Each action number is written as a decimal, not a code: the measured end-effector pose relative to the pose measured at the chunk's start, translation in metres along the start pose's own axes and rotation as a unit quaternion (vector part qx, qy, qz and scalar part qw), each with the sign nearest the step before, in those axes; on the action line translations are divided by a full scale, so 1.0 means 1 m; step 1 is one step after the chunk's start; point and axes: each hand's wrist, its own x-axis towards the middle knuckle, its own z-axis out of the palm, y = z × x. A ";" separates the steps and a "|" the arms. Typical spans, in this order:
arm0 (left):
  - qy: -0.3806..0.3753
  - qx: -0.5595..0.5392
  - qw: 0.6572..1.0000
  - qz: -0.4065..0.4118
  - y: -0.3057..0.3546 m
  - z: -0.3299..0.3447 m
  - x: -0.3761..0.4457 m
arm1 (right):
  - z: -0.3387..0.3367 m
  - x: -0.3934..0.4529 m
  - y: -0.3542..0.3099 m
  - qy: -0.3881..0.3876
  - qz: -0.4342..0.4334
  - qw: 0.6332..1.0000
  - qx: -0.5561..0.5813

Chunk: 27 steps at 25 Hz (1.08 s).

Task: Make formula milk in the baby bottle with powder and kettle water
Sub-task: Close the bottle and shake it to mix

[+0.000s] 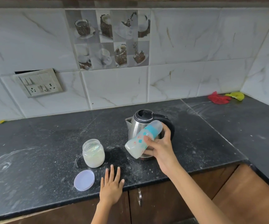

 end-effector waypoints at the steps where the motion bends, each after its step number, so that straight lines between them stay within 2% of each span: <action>1: -0.001 -0.003 1.000 -0.002 0.001 0.000 0.000 | 0.003 -0.004 0.003 -0.019 0.010 0.999 -0.030; 3: -0.007 -0.010 1.000 -0.008 0.001 -0.001 -0.001 | 0.008 -0.013 0.013 -0.080 0.035 0.992 -0.093; 4: -0.007 -0.010 1.000 -0.008 0.000 -0.001 0.000 | 0.008 -0.013 0.014 -0.077 0.029 0.993 -0.089; 7: -0.002 -0.008 1.000 -0.003 0.000 -0.001 0.002 | 0.000 -0.003 0.006 0.012 -0.006 1.000 0.000; 11: 0.002 -0.010 1.000 -0.004 -0.001 0.001 0.001 | 0.008 -0.012 0.013 -0.043 0.031 0.996 -0.072; 14: 0.006 -0.011 1.000 -0.003 -0.001 0.000 0.002 | 0.003 0.000 0.007 0.038 -0.014 0.999 0.020; 15: 0.006 -0.012 1.000 -0.002 0.000 0.000 0.000 | 0.005 -0.002 0.006 0.035 -0.006 0.999 0.008; 18: 0.004 -0.019 1.000 -0.003 0.000 -0.001 -0.002 | 0.016 -0.019 0.018 -0.044 0.037 0.994 -0.097; 22: -0.002 -0.018 1.000 -0.003 0.000 -0.002 -0.001 | 0.007 -0.001 0.006 0.067 -0.014 0.997 0.022; 23: -0.006 -0.018 1.000 -0.005 0.000 -0.002 -0.001 | 0.009 -0.005 0.007 0.054 -0.006 0.999 0.003; 25: -0.013 -0.022 1.000 -0.009 0.000 -0.004 -0.002 | 0.016 -0.020 0.019 -0.022 0.030 0.997 -0.070; 26: -0.013 -0.022 1.000 -0.008 0.000 -0.004 -0.002 | 0.019 -0.025 0.020 -0.038 0.035 0.996 -0.077; 27: -0.011 -0.023 1.000 -0.007 0.000 -0.004 -0.001 | 0.016 -0.022 0.020 -0.021 0.024 0.997 -0.065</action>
